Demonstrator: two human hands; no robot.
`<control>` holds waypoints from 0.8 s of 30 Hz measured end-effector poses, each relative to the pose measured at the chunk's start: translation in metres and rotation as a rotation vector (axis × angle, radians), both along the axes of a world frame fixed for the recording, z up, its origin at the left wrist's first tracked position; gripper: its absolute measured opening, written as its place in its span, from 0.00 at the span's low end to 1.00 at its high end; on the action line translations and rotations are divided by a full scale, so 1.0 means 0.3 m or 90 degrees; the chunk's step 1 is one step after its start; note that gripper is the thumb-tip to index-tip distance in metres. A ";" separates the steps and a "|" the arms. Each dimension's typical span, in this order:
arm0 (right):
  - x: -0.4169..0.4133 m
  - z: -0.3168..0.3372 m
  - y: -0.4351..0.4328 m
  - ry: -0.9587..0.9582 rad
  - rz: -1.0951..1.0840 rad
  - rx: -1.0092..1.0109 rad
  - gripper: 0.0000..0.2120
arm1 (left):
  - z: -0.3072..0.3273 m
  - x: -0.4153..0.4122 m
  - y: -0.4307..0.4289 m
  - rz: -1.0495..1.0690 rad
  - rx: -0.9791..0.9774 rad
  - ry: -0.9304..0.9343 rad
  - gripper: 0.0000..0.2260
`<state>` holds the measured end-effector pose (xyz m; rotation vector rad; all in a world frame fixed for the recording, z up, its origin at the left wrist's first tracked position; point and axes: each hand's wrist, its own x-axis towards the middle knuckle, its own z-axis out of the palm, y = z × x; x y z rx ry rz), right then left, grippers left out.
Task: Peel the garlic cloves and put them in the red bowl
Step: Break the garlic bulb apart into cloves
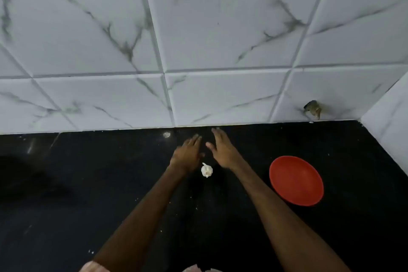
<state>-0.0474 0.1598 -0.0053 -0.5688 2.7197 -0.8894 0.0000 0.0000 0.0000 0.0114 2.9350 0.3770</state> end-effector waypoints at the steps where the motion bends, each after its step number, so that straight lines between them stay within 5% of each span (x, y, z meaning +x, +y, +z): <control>1: 0.013 -0.035 0.004 -0.070 -0.005 -0.010 0.30 | -0.030 0.013 0.005 0.022 0.030 -0.048 0.31; 6: 0.126 -0.234 0.011 -0.213 -0.069 -0.007 0.25 | -0.230 0.098 0.059 0.047 0.148 -0.173 0.41; 16: 0.184 -0.300 -0.048 -0.233 -0.206 -0.173 0.17 | -0.307 0.102 0.119 0.154 0.399 -0.032 0.08; 24: 0.231 -0.302 -0.072 -0.270 -0.291 -0.350 0.15 | -0.310 0.144 0.138 0.229 0.552 -0.021 0.10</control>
